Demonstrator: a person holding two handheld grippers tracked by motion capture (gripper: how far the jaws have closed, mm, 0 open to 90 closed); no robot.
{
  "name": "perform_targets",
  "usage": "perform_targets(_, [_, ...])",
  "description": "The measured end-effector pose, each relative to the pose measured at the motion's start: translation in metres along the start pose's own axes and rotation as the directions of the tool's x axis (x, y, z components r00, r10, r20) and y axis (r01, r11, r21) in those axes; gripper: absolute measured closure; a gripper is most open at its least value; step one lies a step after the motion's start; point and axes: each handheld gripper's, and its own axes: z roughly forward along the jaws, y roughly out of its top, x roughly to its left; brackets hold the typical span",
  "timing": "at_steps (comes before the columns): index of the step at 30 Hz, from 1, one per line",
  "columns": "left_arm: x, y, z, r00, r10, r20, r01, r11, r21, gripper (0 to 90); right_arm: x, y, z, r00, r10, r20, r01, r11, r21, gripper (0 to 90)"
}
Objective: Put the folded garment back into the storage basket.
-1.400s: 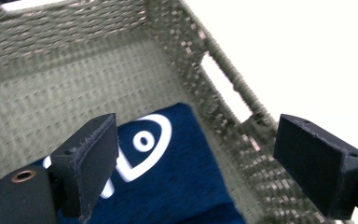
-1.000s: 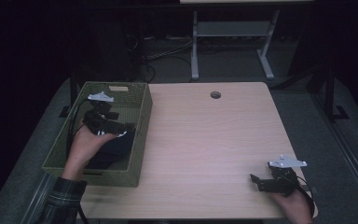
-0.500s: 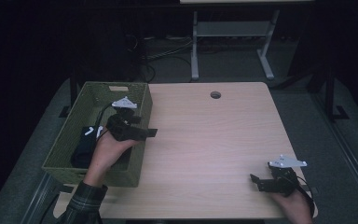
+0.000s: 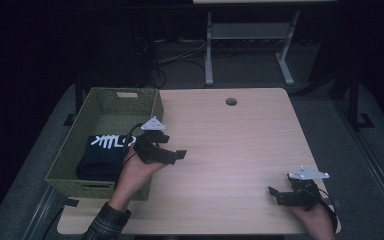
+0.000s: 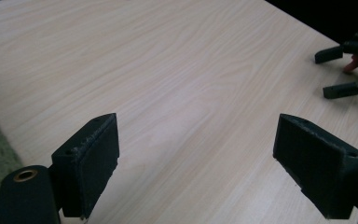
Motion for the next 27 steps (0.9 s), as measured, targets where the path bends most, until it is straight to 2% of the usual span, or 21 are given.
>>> perform_targets(1, [-0.006, -0.001, 0.004, 0.9999, 0.009, 0.006, -0.009, 1.0, -0.003, 14.0, 0.0, 0.0, 0.0, 1.0, 0.0, 0.0, 0.0, 1.0, 0.0, 13.0])
perform_targets(3, [-0.009, -0.002, 0.007, 0.9999, 0.008, 0.01, -0.008, 1.0, -0.005, 14.2, 0.0, 0.0, 0.0, 1.0, 0.0, 0.0, 0.0, 1.0, 0.0, 13.0])
perform_targets(5, [-0.014, -0.004, 0.012, 0.9998, 0.019, 0.006, -0.019, 0.9998, 0.001, 14.2, 0.0, 0.0, 0.0, 1.0, -0.001, 0.0, 0.001, 1.0, 0.0, 13.0])
perform_targets(6, [-0.02, -0.005, 0.016, 0.9992, 0.039, -0.005, -0.039, 0.9992, 0.005, 14.2, 0.0, 0.0, 0.0, 1.0, 0.0, 0.0, 0.0, 1.0, -0.001, 13.0])
perform_targets(12, [-0.034, -0.011, 0.03, 0.9971, 0.075, -0.012, -0.075, 0.9972, 0.004, 14.2, 0.0, 0.0, 0.0, 1.0, 0.0, -0.001, 0.0, 1.0, 0.0, 13.0])
perform_targets(19, [-0.041, -0.021, 0.048, 0.9946, 0.104, -0.006, -0.104, 0.9941, 0.033, 14.1, 0.0, 0.0, 0.0, 1.0, 0.0, -0.002, 0.0, 1.0, 0.0, 13.0])
perform_targets(21, [-0.043, -0.028, 0.059, 0.9929, 0.119, -0.003, -0.118, 0.9914, 0.056, 14.1, 0.0, 0.0, 0.0, 1.0, -0.001, -0.002, 0.001, 1.0, 0.001, 13.0])
perform_targets(27, [-0.043, -0.043, 0.08, 0.9921, 0.125, -0.002, -0.124, 0.9879, 0.093, 14.1, 0.0, 0.0, 0.0, 1.0, 0.001, 0.0, -0.001, 1.0, 0.001, 13.0])
